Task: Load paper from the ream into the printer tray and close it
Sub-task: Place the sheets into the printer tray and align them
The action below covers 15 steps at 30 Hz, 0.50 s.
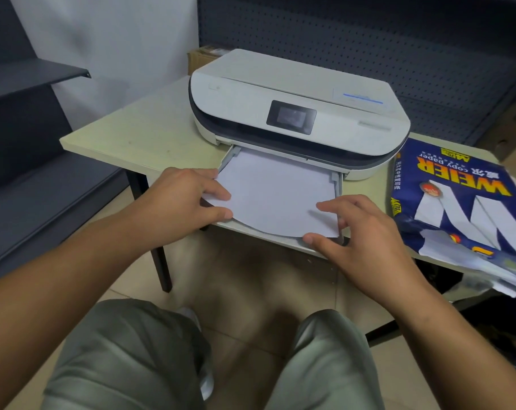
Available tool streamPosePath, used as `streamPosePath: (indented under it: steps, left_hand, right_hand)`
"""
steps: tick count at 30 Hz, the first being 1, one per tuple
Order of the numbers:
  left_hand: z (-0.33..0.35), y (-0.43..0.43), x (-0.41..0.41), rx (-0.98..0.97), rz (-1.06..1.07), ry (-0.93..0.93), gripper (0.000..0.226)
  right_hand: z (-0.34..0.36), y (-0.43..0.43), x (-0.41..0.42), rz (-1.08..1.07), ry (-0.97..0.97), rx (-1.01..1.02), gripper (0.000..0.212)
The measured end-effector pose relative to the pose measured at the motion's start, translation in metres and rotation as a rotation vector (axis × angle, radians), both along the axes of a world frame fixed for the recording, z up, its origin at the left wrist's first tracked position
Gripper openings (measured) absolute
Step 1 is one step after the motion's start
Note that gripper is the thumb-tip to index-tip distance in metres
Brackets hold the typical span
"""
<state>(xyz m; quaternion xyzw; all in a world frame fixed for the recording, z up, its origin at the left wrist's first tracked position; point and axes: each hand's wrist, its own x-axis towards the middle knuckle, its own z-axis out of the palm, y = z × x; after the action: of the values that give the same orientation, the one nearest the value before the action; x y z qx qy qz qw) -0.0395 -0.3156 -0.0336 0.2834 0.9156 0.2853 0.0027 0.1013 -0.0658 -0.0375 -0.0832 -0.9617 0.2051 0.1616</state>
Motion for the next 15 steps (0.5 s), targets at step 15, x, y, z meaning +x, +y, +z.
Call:
streamPosePath:
  steps: [15]
  left_hand:
    - [-0.013,0.001,-0.016,-0.101,-0.082,0.087,0.043]
  right_hand:
    - [-0.011,0.013,-0.012,-0.044,-0.101,0.117,0.063]
